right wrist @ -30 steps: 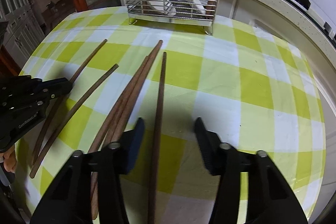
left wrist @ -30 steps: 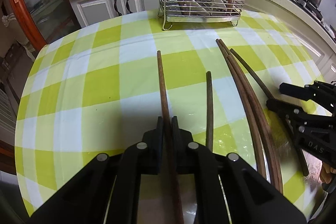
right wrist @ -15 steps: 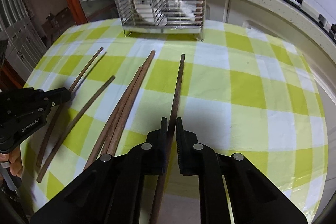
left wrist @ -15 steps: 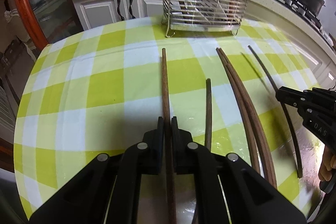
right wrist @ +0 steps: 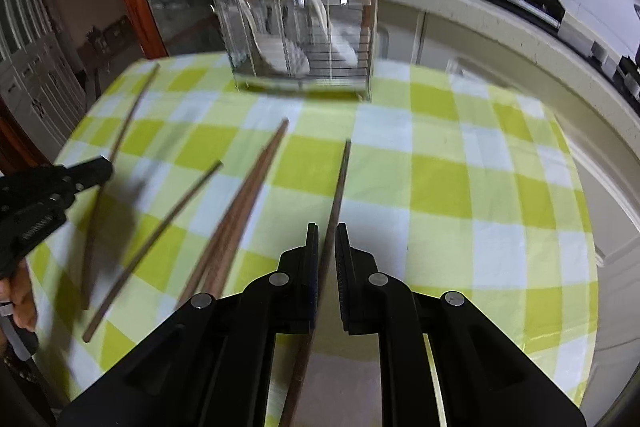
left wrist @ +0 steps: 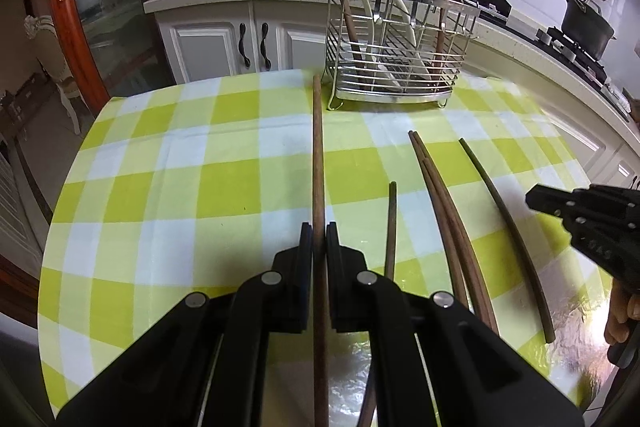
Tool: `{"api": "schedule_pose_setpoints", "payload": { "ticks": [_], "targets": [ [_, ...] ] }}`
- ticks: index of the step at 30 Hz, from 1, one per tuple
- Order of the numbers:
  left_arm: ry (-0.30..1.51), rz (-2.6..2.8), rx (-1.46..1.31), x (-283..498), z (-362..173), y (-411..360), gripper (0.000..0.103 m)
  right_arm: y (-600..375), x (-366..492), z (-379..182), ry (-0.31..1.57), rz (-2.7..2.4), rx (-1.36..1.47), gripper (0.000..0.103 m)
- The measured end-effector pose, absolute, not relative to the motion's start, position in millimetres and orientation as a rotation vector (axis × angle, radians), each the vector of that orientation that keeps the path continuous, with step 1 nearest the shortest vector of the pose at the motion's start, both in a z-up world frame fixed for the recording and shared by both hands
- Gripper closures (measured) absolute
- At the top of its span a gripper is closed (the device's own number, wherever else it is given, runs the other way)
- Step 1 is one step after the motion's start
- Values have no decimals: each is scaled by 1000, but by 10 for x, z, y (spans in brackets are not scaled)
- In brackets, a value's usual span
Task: Organize utensils
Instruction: 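Lift the chopsticks upright in both tools and carry them over the wire rack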
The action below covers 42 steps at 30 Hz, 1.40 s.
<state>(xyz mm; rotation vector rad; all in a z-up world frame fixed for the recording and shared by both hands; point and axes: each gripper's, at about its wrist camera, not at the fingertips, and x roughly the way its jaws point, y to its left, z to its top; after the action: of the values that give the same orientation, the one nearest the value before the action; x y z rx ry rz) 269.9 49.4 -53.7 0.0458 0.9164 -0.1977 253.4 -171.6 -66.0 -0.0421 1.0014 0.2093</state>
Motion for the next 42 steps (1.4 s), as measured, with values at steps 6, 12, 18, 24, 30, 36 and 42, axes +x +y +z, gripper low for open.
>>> {"api": "schedule_pose_setpoints", "payload": {
  "ticks": [6,12,18,24,30,36,42],
  "targets": [
    [925,-201,40,2702,-588,524,96,-1692,2610,-907,1067,200,-13,89],
    [928,-195,34,2701,-620,553,96,-1680,2630,-951,1064,191,-2,84],
    [927,-200,29,2707,-627,554,96,-1570,2641,-959,1044,148,-92,85],
    [921,-203,25,2705,-611,567,96,-1469,2616,-968,1021,179,-119,90],
    [905,-202,21,2687,-547,596,96,-1490,2586,-836,987,205,-87,95],
    [879,-203,12,2652,-438,607,96,-1585,2510,-495,912,216,-42,95],
    [840,-208,1,2582,-276,609,96,-1642,2404,-204,846,222,-25,94]
  ]
}}
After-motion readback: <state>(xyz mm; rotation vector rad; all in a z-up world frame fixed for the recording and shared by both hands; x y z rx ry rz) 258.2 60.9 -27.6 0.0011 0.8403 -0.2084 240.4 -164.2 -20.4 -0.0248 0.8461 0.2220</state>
